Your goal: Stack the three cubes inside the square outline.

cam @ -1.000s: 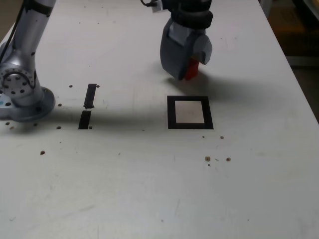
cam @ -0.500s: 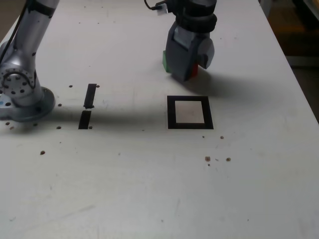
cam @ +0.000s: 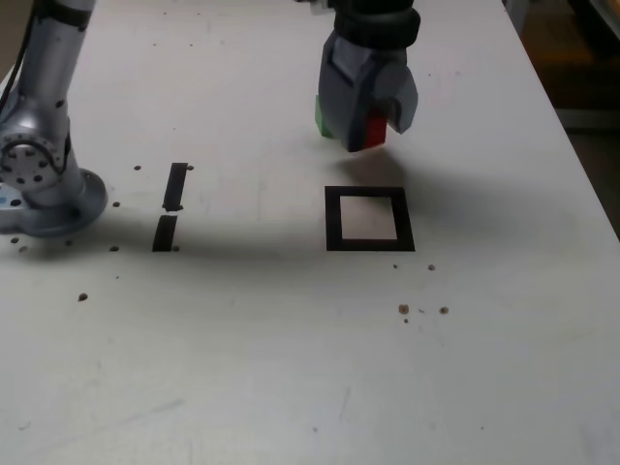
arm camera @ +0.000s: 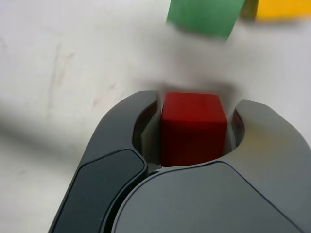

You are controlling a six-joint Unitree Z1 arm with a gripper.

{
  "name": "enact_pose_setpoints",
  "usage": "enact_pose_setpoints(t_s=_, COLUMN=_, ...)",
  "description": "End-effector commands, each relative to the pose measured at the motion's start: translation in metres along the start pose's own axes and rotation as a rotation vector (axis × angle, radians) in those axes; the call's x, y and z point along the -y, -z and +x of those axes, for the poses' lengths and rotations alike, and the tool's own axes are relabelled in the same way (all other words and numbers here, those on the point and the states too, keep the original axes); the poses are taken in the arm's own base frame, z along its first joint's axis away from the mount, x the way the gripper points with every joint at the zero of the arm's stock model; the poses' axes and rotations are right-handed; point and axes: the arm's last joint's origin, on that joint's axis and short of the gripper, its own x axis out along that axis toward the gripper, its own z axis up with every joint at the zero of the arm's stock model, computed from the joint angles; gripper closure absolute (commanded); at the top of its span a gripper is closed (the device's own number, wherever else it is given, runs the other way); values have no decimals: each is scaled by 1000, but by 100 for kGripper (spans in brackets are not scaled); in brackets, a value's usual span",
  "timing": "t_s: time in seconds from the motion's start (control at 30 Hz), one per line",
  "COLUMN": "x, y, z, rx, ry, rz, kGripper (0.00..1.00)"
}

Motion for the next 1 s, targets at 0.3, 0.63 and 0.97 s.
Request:
enact_pose_setpoints(t_s=0.3, x=70, y=27, z=12, rx=-5, ry=-22, rz=209, kGripper=85)
enact_pose_setpoints(t_s=0.63, x=83, y=34, z=29, rx=-14, ry=-73, rz=200, kGripper=85)
enact_pose_setpoints(t_s=0.97, x=87, y=35, z=35, rx=3, ry=-92, rz=212, kGripper=85)
